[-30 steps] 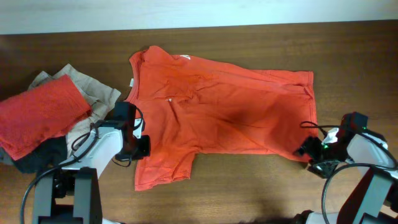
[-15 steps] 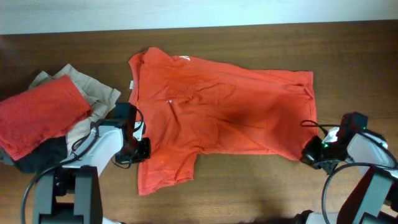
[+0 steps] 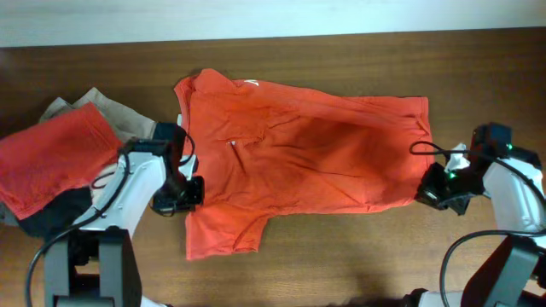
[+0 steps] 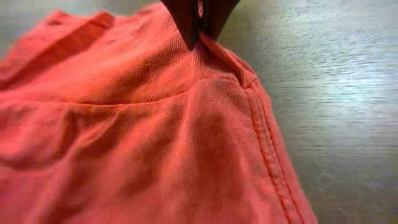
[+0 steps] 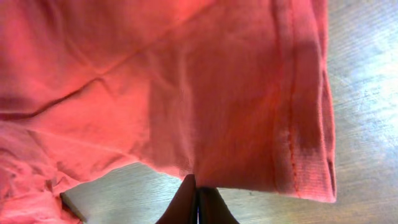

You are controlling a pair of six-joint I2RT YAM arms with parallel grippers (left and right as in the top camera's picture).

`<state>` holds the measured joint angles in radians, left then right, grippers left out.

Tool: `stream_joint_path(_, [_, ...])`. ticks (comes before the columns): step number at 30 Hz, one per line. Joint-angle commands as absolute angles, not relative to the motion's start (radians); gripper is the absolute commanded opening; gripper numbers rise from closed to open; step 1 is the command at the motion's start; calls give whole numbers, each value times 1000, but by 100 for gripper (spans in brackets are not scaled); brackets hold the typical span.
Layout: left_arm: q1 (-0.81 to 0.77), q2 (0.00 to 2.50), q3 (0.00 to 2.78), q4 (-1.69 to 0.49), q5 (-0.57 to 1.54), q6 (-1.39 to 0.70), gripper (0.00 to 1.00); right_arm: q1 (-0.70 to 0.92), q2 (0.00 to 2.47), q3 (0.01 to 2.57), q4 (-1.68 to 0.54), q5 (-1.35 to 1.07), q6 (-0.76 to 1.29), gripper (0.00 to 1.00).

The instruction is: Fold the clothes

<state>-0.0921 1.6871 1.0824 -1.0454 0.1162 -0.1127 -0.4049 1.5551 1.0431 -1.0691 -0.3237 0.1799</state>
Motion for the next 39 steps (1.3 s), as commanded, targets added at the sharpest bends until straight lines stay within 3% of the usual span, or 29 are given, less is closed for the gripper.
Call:
stream_joint_path(1, [-95, 1671, 1159, -1077, 108, -73, 0, -385, 1538, 1089, -1069, -329, 173, 4])
stream_joint_path(17, [-95, 1671, 1302, -1021, 109, -74, 0, -385, 1538, 1133, -888, -348, 303, 4])
stream_joint_path(35, [-95, 1678, 1306, -582, 108, -73, 1, -372, 1710, 1133, -531, -498, 406, 4])
stream_joint_path(36, [-95, 1681, 1306, -571, 108, -73, 4, -367, 1721, 1133, -510, -498, 406, 7])
stream_joint_path(37, [-95, 1687, 1306, -562, 108, -73, 9, -361, 1732, 1133, -481, -499, 400, 18])
stream_joint_path(39, [-95, 1702, 1306, -560, 108, -73, 27, -355, 1743, 1133, -434, -506, 396, 62])
